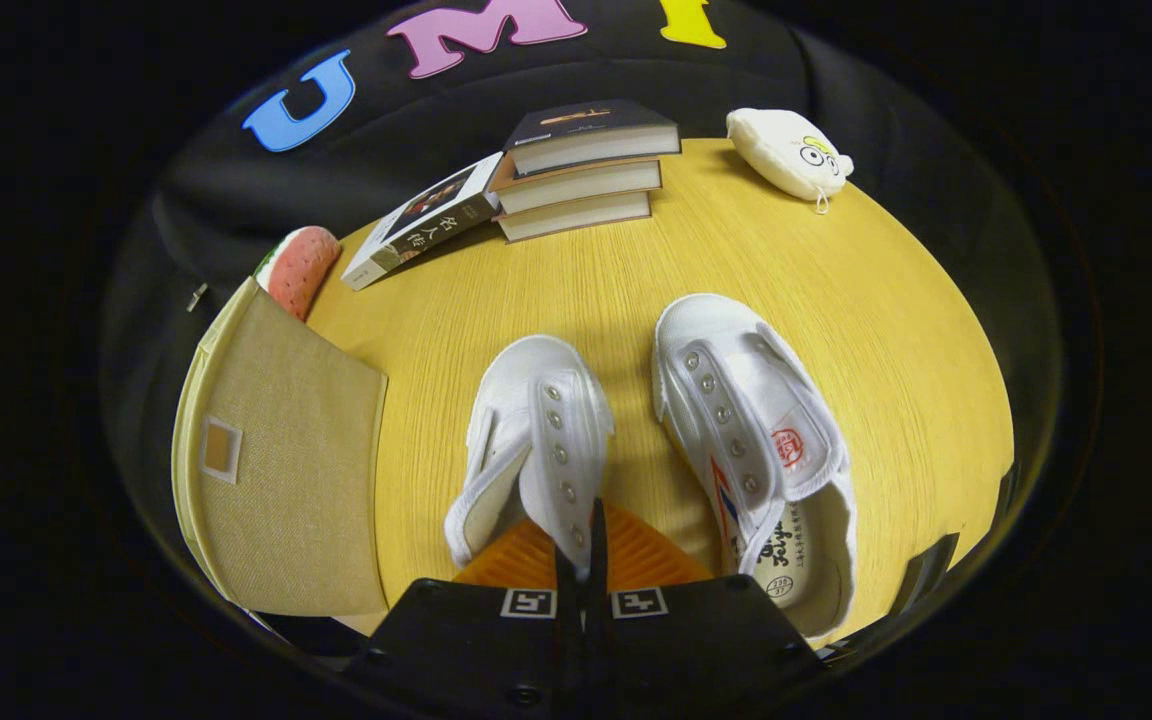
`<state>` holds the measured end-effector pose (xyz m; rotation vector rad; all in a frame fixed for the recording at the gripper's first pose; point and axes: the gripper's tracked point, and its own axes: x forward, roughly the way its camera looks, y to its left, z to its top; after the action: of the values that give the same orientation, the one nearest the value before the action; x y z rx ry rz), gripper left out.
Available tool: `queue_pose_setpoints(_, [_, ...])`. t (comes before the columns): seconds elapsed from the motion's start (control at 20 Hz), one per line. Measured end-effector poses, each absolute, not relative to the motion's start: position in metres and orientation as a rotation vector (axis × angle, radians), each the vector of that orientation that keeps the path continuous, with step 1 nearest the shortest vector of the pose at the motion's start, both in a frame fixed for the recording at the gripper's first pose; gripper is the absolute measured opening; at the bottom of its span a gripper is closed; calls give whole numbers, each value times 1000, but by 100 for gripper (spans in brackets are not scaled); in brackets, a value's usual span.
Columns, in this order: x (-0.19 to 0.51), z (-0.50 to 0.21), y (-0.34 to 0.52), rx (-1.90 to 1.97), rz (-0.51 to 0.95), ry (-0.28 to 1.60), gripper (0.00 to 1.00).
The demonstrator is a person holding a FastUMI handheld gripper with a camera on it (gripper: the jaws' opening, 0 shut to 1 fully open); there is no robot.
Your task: Open the storage box then place both shoes into the box .Put the left shoe in first, then the right shoe, with the right side of both shoes facing outward in a uniform manner.
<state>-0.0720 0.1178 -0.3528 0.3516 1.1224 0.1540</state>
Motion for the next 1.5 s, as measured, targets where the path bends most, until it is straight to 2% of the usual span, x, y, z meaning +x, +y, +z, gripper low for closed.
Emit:
queue_pose_setpoints(0.55, [-64, -233, 140, 548, 175, 1109, 5])
queue_pose_setpoints(0.9, [-53, -142, 231, 602, 314, 1097, 5])
queue_pose_setpoints(1.2, [-70, -145, 331, 600, 411, 1227, 5])
queue_pose_setpoints(1.5, [-79, -188, 379, 533, 337, 1316, 5])
